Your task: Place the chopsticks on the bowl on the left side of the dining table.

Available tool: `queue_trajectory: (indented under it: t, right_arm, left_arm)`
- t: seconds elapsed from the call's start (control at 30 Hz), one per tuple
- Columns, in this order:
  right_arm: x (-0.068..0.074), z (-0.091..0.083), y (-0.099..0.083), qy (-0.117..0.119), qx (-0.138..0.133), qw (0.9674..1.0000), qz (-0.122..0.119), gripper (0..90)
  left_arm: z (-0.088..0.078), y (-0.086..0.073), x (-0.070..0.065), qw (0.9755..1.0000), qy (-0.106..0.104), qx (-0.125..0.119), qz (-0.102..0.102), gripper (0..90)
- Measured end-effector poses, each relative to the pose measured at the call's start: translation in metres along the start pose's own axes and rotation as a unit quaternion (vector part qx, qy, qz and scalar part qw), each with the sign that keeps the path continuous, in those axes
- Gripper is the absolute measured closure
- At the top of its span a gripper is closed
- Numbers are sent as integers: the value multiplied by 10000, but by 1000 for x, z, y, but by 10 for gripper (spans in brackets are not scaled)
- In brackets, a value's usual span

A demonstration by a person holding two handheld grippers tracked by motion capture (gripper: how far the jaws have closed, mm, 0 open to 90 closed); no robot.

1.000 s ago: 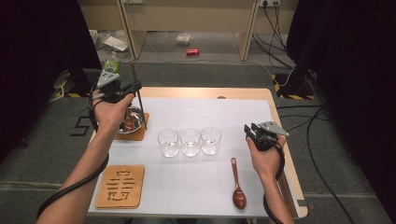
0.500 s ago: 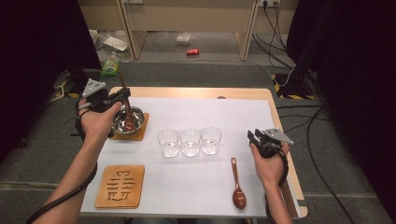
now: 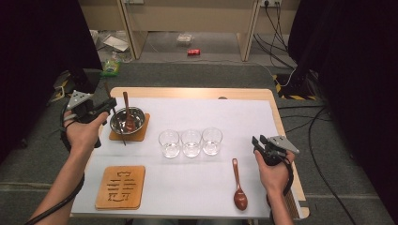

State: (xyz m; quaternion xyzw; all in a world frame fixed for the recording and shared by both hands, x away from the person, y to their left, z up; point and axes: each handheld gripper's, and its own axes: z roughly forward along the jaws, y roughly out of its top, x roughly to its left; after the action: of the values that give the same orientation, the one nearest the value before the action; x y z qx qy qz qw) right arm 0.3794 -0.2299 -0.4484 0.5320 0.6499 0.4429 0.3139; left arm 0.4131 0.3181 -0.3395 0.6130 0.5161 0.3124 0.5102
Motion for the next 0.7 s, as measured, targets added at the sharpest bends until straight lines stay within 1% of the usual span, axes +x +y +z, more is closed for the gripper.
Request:
queue_trajectory:
  t: [0.17,0.33,0.37,0.43,0.57,0.7]
  right_arm:
    - [1,-2,-2,1,-12,10000,-21,646]
    - [2,-5,-4,32,-57,10000,6,643]
    - [2,-6,-4,35,-68,10000,7,643]
    - [1,-7,-5,18,-79,10000,27,643]
    - [0,-9,-5,13,-101,9999,52,642]
    - [0,-11,-5,2,-113,9999,61,642]
  left_arm:
    - [-8,-4,9,10000,79,6,14,839]
    - [-13,-11,19,9998,178,88,9,839]
    - [-14,-13,21,9997,215,115,42,839]
    - [-17,-15,24,9991,333,145,232,838]
    - [-20,-18,29,9989,366,194,219,839]
    - [-21,-21,35,9989,390,247,122,839]
